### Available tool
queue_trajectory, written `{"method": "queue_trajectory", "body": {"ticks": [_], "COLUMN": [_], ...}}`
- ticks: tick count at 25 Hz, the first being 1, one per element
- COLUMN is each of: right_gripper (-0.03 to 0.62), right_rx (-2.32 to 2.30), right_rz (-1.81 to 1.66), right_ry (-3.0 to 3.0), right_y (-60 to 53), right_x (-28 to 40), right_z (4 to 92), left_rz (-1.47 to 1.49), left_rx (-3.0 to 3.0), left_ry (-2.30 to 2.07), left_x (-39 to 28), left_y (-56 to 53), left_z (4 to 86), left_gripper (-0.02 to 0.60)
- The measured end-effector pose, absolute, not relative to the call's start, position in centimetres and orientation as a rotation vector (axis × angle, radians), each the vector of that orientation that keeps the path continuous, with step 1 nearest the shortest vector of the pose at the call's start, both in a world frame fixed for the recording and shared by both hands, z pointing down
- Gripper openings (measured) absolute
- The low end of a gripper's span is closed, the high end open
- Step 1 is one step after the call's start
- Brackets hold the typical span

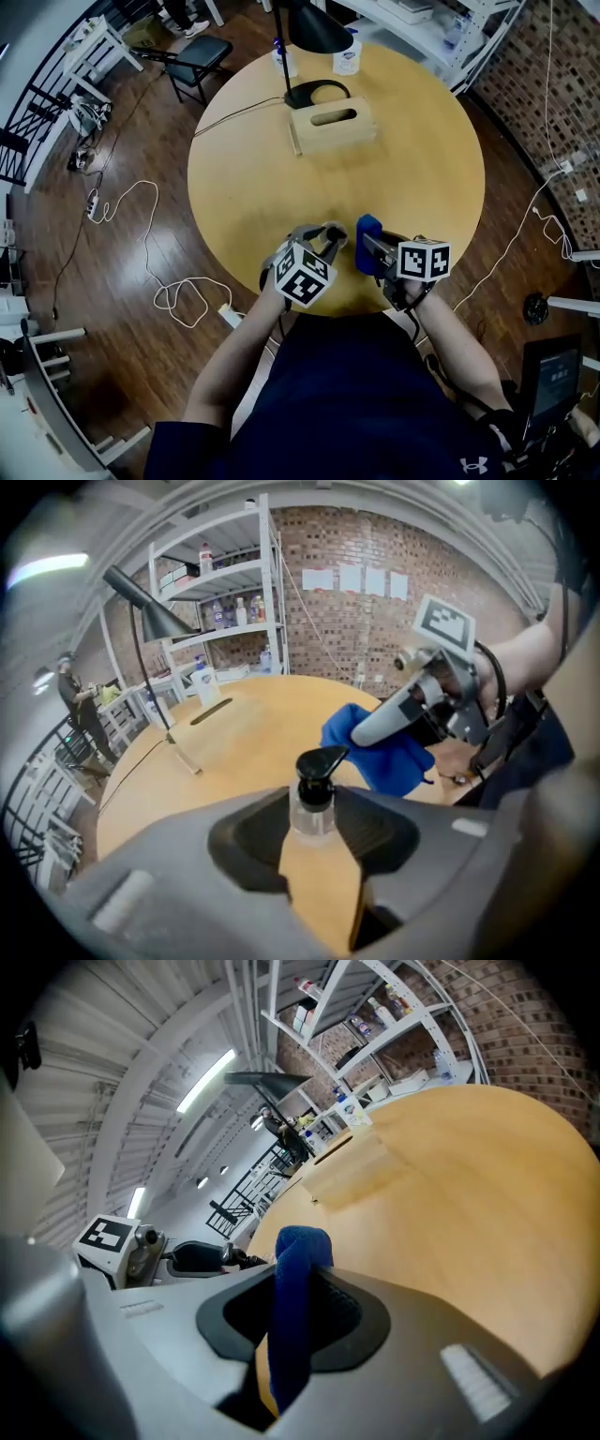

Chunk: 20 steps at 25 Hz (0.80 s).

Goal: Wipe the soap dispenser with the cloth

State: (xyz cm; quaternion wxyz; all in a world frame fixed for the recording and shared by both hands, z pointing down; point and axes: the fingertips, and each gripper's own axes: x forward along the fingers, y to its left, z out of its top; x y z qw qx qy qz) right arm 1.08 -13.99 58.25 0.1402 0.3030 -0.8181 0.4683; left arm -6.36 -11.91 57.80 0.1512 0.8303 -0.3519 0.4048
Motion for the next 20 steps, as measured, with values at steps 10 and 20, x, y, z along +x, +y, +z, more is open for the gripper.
{"method": "queue_trajectory", "body": {"ticks": [10, 20], "right_gripper": [0.081, 0.081], "right_rx": [0.948, 0.840], "right_rz": [1.452, 1.466], "right_ry": [-2.346, -2.377], "right_y": [-10.7, -9.6], "right_x": [3.9, 3.6], "right_z": [59.7, 60.1], "left_rz": [1.138, 0.866], "left_rx": [2.400, 2.180], "left_ry": [-0.964, -1.149], "left_x": [-5.8, -5.2], "left_y": [-12.1, -13.8], "left_z": [59.3, 58.0], "left_gripper": [0.133, 0.143]}}
